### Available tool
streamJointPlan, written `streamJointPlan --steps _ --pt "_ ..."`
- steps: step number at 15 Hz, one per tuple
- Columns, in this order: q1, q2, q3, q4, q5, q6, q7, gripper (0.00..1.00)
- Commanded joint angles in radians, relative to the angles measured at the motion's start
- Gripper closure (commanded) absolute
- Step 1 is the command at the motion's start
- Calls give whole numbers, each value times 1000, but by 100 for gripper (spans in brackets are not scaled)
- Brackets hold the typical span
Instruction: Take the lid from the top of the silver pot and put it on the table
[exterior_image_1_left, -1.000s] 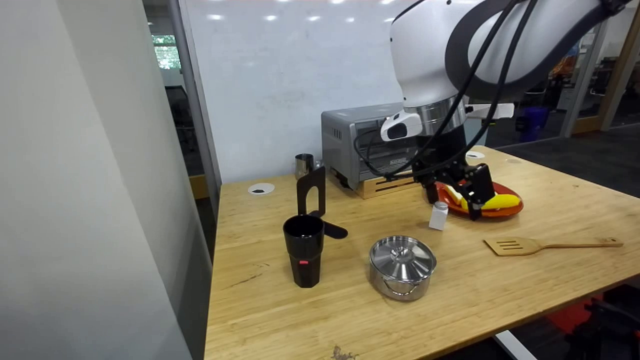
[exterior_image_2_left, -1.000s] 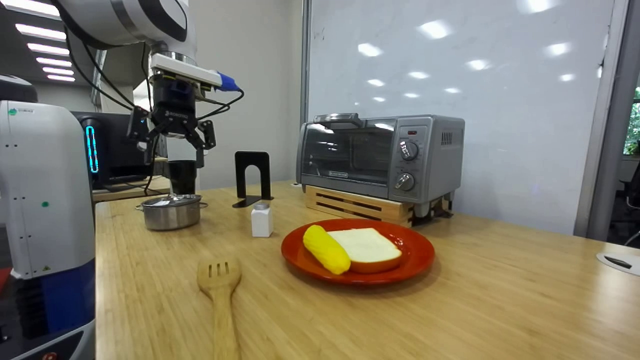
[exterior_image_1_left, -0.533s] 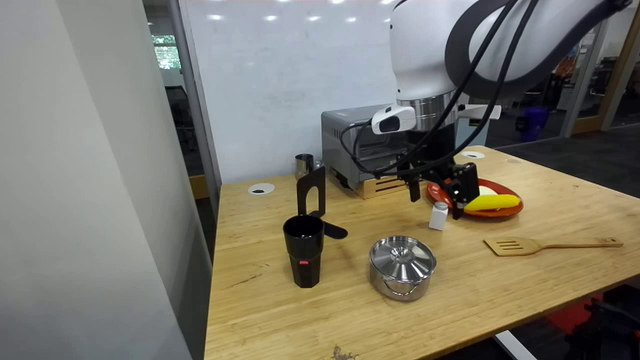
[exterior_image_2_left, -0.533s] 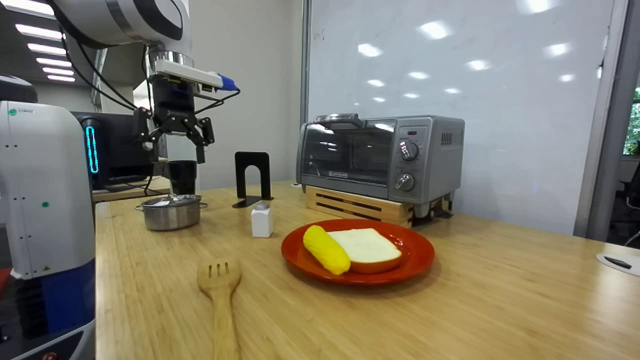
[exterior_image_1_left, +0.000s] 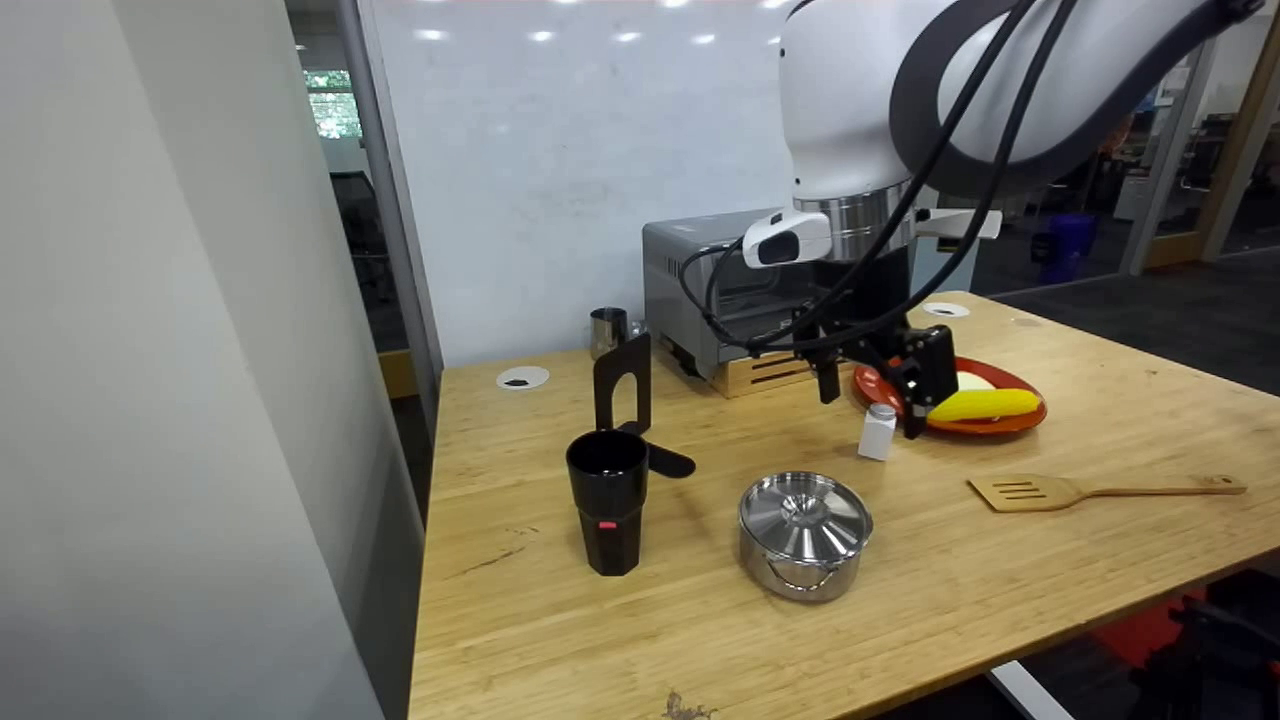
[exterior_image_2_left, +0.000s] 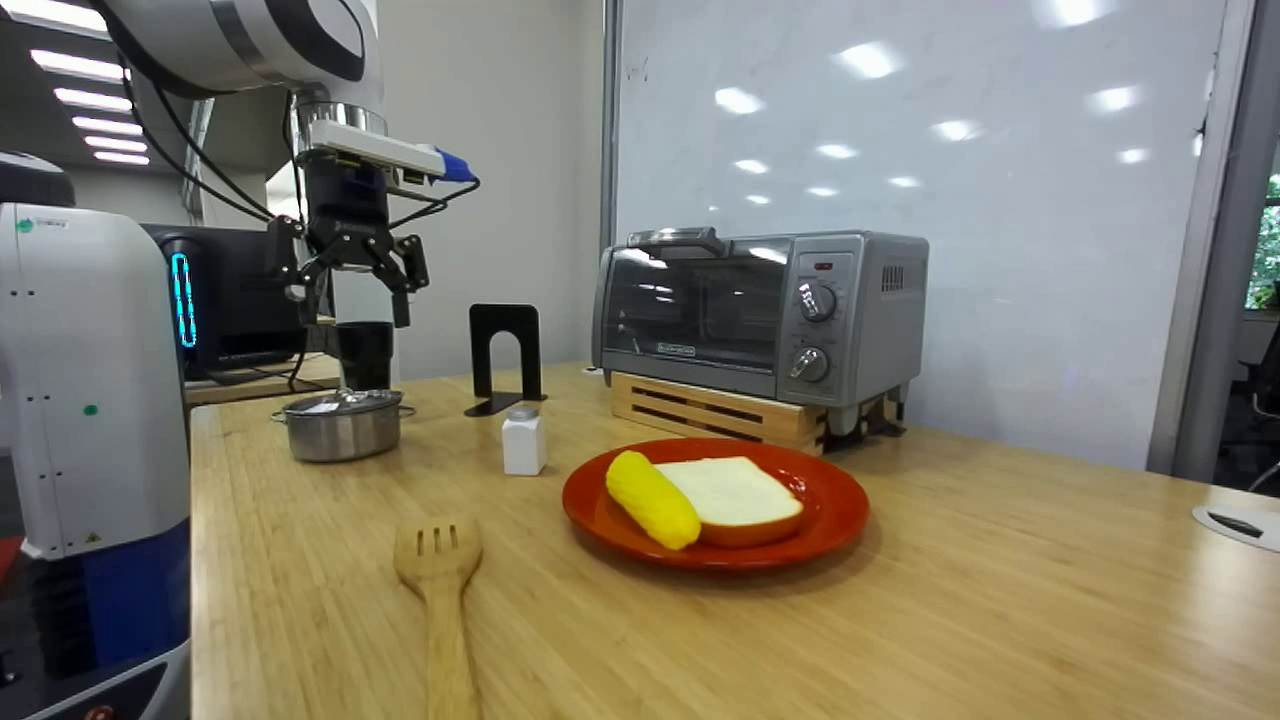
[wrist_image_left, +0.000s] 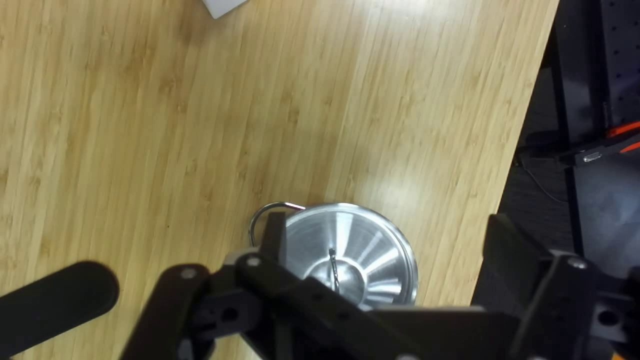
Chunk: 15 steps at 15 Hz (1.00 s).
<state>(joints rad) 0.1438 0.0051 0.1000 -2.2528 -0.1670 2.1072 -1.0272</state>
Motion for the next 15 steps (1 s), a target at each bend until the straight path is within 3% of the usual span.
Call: streamJointPlan --steps 1,9,15 --pt "-9 10 9 13 12 16 -5 0" --pt "-6 56 15 26 14 141 -16 0" --pt "-9 124 40 34 90 179 -63 0"
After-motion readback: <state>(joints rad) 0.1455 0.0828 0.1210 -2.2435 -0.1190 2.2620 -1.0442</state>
